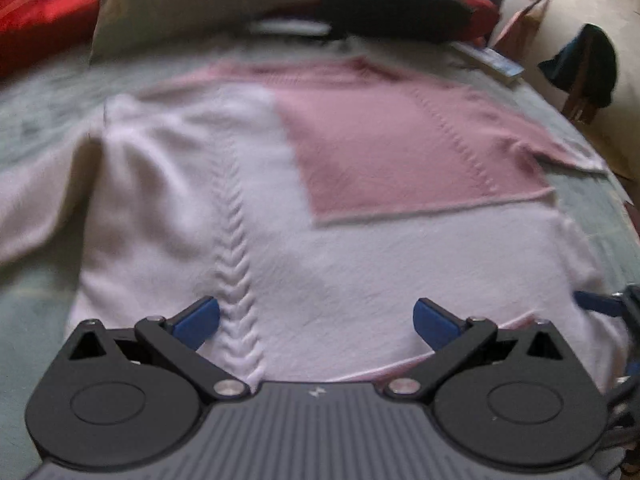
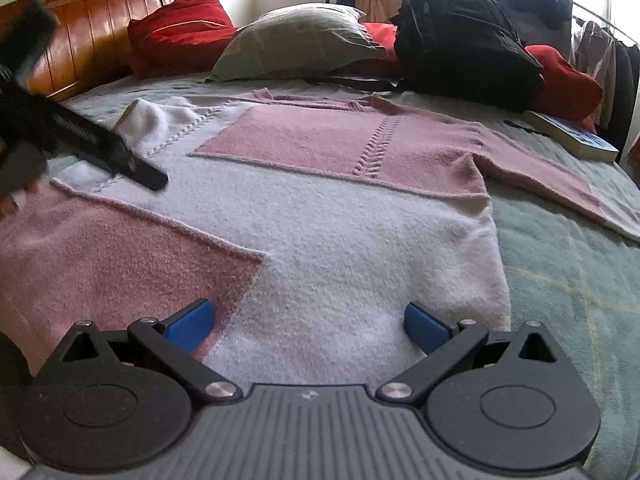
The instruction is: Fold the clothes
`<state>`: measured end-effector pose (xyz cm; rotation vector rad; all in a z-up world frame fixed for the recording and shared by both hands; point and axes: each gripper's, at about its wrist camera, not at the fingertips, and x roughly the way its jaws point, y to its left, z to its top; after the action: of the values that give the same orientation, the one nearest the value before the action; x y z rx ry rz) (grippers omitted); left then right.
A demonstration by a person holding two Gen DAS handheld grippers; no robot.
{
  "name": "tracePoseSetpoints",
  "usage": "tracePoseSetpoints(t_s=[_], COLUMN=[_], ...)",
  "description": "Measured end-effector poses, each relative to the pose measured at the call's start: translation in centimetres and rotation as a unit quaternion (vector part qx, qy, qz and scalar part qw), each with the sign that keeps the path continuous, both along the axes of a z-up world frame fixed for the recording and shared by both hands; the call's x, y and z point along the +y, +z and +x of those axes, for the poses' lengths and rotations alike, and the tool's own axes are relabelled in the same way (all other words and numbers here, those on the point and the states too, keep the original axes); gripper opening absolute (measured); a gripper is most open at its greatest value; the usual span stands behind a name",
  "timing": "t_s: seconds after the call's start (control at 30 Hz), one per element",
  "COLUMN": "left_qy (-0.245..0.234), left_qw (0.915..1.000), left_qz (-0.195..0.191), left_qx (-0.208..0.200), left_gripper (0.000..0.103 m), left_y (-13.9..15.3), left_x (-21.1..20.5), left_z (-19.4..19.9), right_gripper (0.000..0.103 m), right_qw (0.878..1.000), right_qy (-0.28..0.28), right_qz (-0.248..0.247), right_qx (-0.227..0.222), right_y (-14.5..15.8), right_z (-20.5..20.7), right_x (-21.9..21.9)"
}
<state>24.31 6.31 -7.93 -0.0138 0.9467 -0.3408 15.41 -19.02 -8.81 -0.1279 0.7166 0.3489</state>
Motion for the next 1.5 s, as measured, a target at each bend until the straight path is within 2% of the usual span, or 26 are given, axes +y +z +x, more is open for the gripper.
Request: tracePoseSetpoints(t_s=[0.13, 0.23, 0.37, 0.47, 0.53, 0.6, 0.7, 0.77, 0.93, 1.07, 1.17, 1.23, 1.33, 1.43, 1.5], left_qy=[-0.007, 0.006, 0.047, 0.102, 0.141, 0.167, 0.189, 0.197, 0.202, 0.221, 0.239, 0.249, 0.267, 0.3, 0.301], left_qw=[0.9995, 0.9981, 0.9908, 0.9874, 0.9855, 0.9824, 0.9754, 0.9715, 0.9647, 0.9529, 0.9435, 0.9391, 0.9336, 0.9171, 0.9086], left_qz=[-0.016, 0.004, 0.058, 0.048, 0.011, -0.043, -0.103, -0.129, -0.154, -0.19, -0.207, -0.216, -0.229, -0.25, -0.272], left_qx=[-0.028, -0.062, -0.113, -0.111, -0.094, -0.072, -0.047, -0.033, -0.071, -0.085, -0.1, -0.099, -0.071, -0.08, -0.101], left_gripper=[0.102, 0.102, 0.102, 0.102, 0.102, 0.102, 0.102, 0.102, 0.102, 0.102, 0.102, 0.102, 0.102, 0.102, 0.102], left_y=[0.7, 3.2, 6.7, 7.6, 7.0, 5.4, 2.5, 0.6, -1.3, -2.0, -1.5, -1.3, -1.5, -1.0, -0.2], left_x=[2.0, 5.3, 12.4, 18.9, 22.8, 26.2, 28.8, 29.5, 30.6, 32.0, 32.5, 33.1, 34.1, 34.8, 35.3], left_z=[-1.3, -1.6, -1.7, -1.8, -1.9, -2.2, -2.4, -2.1, -0.7, 1.7, 2.8, 3.9, 6.0, 6.8, 6.8], right_gripper=[0.103, 0.103, 0.103, 0.103, 0.103, 0.103, 0.103, 0.103, 0.103, 0.103, 0.103, 0.103, 0.103, 0.103, 0.103], right_qw=[1.0, 1.0, 0.998, 0.997, 0.996, 0.994, 0.992, 0.992, 0.993, 0.994, 0.995, 0.996, 0.995, 0.996, 0.997], right_qy=[-0.004, -0.008, -0.009, -0.01, -0.006, 0.001, 0.012, 0.016, 0.017, 0.013, 0.009, 0.009, 0.01, 0.016, 0.018], right_qz=[-0.001, 0.007, 0.051, 0.076, 0.09, 0.104, 0.122, 0.126, 0.113, 0.101, 0.092, 0.087, 0.088, 0.082, 0.073], right_qx=[0.011, 0.019, 0.022, 0.016, 0.013, 0.011, 0.015, 0.019, 0.023, 0.028, 0.03, 0.032, 0.036, 0.032, 0.028], right_y=[0.4, 1.1, 2.6, 3.8, 4.4, 5.0, 5.6, 5.7, 5.4, 5.1, 4.8, 4.6, 4.4, 4.4, 4.5], right_z=[0.1, 0.3, 0.7, 1.2, 1.7, 2.2, 2.9, 3.3, 3.9, 4.3, 4.7, 4.9, 5.1, 5.0, 4.9], right_x=[0.1, 0.1, 0.2, 1.2, 2.1, 3.1, 4.7, 5.6, 7.0, 7.5, 7.9, 8.2, 8.7, 9.1, 9.2])
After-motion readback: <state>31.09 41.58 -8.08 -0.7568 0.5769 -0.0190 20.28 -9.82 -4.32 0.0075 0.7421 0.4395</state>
